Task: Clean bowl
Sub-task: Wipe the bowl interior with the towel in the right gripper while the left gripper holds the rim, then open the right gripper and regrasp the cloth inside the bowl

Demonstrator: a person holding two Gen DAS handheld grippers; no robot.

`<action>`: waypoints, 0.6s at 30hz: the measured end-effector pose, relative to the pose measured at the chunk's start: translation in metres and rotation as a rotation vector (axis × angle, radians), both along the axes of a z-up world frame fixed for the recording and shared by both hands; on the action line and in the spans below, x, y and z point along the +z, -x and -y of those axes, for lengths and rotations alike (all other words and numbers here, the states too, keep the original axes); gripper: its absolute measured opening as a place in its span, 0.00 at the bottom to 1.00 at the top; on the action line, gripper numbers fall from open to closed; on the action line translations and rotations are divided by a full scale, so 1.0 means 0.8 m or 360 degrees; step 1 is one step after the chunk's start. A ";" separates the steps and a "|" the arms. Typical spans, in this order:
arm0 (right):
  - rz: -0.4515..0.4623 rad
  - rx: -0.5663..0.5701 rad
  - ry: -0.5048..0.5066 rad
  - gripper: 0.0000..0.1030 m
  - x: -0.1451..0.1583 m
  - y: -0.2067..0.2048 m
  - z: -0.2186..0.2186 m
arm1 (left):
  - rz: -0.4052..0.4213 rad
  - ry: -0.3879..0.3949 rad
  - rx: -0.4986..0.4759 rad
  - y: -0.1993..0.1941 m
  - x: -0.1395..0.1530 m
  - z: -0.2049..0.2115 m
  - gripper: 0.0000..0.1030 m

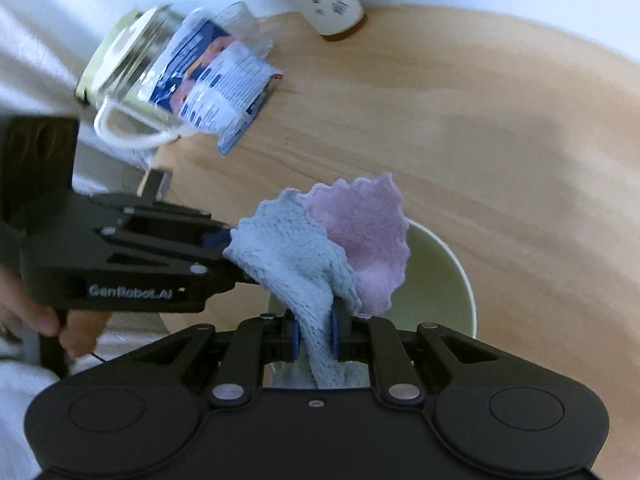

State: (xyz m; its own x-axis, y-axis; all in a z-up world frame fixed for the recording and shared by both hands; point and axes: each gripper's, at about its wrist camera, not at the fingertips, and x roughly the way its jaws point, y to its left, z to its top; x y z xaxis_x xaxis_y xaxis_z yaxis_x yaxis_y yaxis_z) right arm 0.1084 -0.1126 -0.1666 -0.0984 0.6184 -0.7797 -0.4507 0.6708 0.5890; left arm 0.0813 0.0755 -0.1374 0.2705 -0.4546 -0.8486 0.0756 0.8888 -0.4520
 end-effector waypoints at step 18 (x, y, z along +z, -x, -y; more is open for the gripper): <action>0.0938 0.0669 0.0291 0.60 0.090 0.053 -0.046 | 0.0092 -0.0118 -0.0139 -0.003 0.022 0.016 0.13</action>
